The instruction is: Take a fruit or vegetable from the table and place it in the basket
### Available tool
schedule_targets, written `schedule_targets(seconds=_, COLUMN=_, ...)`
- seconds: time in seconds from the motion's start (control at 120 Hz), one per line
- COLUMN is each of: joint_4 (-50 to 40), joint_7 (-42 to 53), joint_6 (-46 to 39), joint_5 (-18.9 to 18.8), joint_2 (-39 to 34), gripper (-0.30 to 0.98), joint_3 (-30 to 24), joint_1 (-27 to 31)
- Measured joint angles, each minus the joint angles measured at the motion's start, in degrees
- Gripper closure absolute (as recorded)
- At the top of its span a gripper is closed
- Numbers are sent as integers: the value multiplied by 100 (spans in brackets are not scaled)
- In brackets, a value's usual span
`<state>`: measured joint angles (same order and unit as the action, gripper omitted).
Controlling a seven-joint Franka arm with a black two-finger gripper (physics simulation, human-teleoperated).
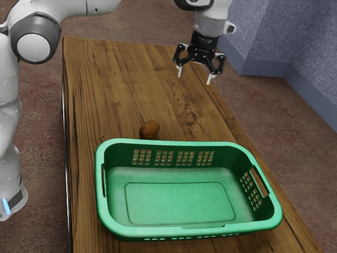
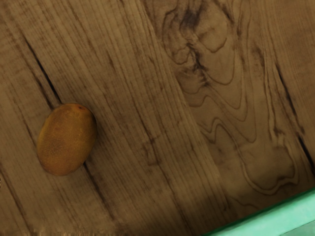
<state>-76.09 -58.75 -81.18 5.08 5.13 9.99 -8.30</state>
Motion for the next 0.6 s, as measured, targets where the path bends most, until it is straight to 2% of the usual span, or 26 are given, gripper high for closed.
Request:
schedule_targets(seconds=0.2, joint_4=-3, joint_7=-2248, joint_6=122, joint_5=64, joint_2=-53, gripper=0, joint_3=-80, joint_1=234)
schedule_targets(seconds=0.333, joint_4=4, joint_7=-3256, joint_6=156, joint_5=83, joint_2=-286, gripper=0, joint_3=-42, joint_1=-176)
schedule_targets(seconds=0.475, joint_4=-382, joint_7=-3306, joint_6=170, joint_5=236, joint_2=-163, gripper=0, joint_3=277, joint_1=-357)
schedule_targets(seconds=0.6, joint_4=-1166, joint_7=-2922, joint_6=131, joint_5=289, joint_2=-372, gripper=0, joint_3=452, joint_1=344)
